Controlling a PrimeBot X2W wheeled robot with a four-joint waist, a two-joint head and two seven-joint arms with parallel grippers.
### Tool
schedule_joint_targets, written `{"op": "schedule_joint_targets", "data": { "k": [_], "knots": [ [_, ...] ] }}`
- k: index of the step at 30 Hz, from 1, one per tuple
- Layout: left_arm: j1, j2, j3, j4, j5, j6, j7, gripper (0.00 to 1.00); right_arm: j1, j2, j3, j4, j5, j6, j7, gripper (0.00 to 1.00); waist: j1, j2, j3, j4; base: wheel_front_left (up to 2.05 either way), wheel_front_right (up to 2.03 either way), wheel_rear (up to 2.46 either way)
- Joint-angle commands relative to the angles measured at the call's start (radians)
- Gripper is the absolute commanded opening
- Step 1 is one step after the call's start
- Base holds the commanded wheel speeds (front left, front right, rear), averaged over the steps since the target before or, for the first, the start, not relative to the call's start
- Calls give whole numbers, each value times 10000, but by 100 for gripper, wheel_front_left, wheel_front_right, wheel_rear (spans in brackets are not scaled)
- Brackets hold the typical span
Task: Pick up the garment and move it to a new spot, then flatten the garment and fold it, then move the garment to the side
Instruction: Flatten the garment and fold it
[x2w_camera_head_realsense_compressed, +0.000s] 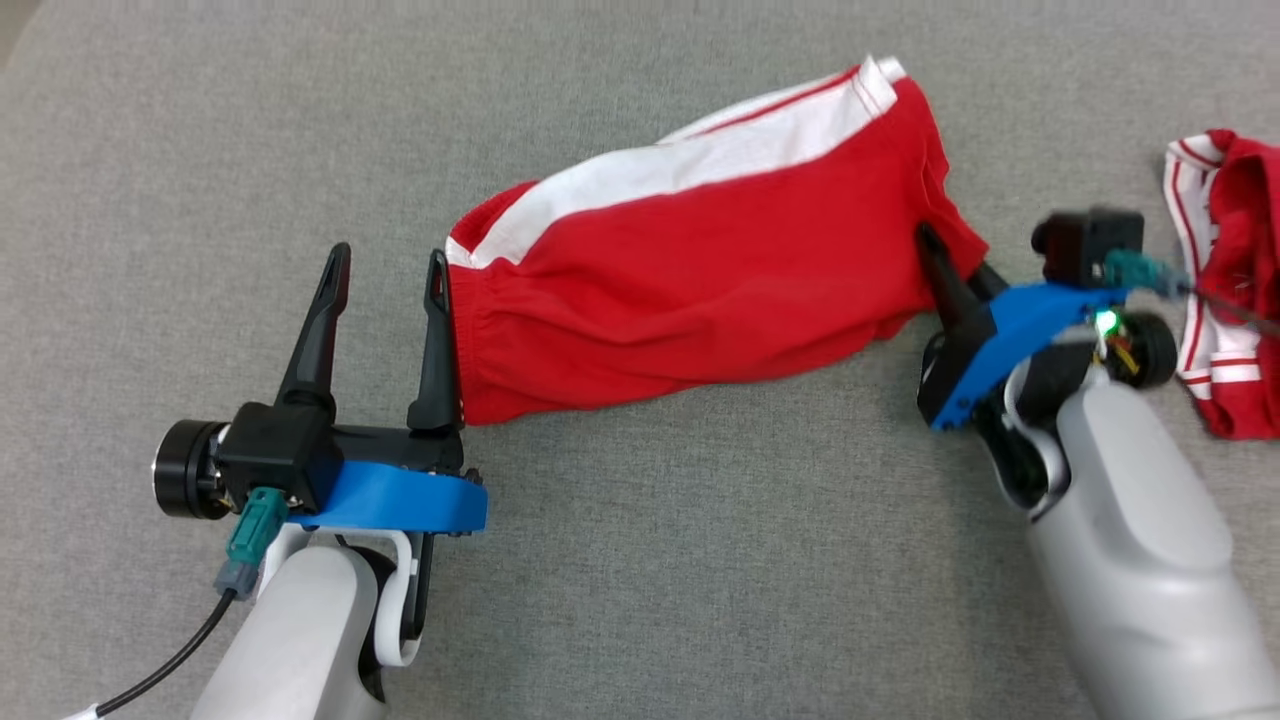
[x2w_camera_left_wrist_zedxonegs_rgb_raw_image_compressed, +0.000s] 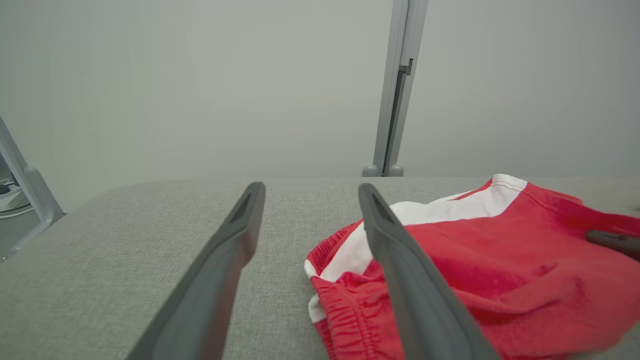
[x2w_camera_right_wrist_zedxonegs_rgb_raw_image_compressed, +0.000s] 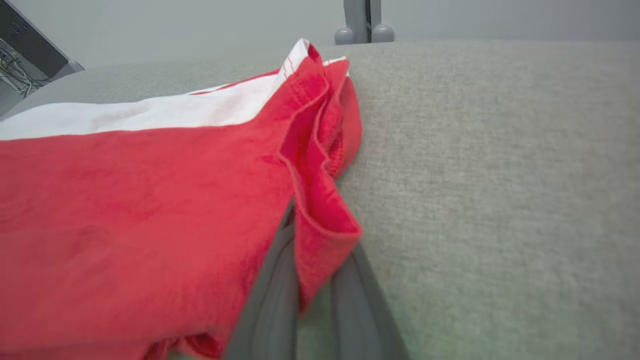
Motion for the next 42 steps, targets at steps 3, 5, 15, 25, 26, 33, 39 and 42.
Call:
{"op": "schedule_joint_targets", "data": {
  "k": [3, 5, 15, 25, 26, 33, 39, 42],
  "knots": [
    [181, 72, 2, 88, 15, -1, -59, 100, 1159, 117, -54, -405, 327, 5, -721, 0, -1, -3, -450, -146, 0, 0, 0],
    [271, 115, 41, 100, -13, 44, -61, 100, 1848, 182, -86, -735, 408, 5, -995, 0, -1, -3, -640, -213, 0, 0, 0],
    [999, 402, 37, -174, -81, 251, 276, 100, 5046, 555, -1008, -2930, 557, 3, -1520, 0, -1, -3, -1321, -687, 0, 0, 0],
    [1279, 473, -85, -441, -138, 336, 475, 100, 5827, 597, -1300, -3959, 309, 5, -879, 0, -1, -3, -1491, -720, 0, 0, 0],
    [1283, 464, -103, -454, -139, 344, 484, 100, 5778, 601, -1273, -4025, 256, 5, -808, 0, -1, -3, -1499, -702, 0, 0, 0],
    [1178, 434, -176, -453, -125, 380, 461, 100, 4511, 607, -226, -4698, -362, 5, -277, 0, -1, -3, -1487, -569, 0, 0, 0],
    [948, 349, -289, -328, -159, 269, 391, 100, 2929, 599, 1808, -4426, -150, 5, 323, 0, -1, -3, -1397, -314, 0, 0, 0],
    [852, 269, -366, -256, -177, 236, 362, 100, 2347, 592, 2930, -3955, 373, 5, 307, 0, -1, -3, -1342, -120, 0, 0, 0]
  ]
}}
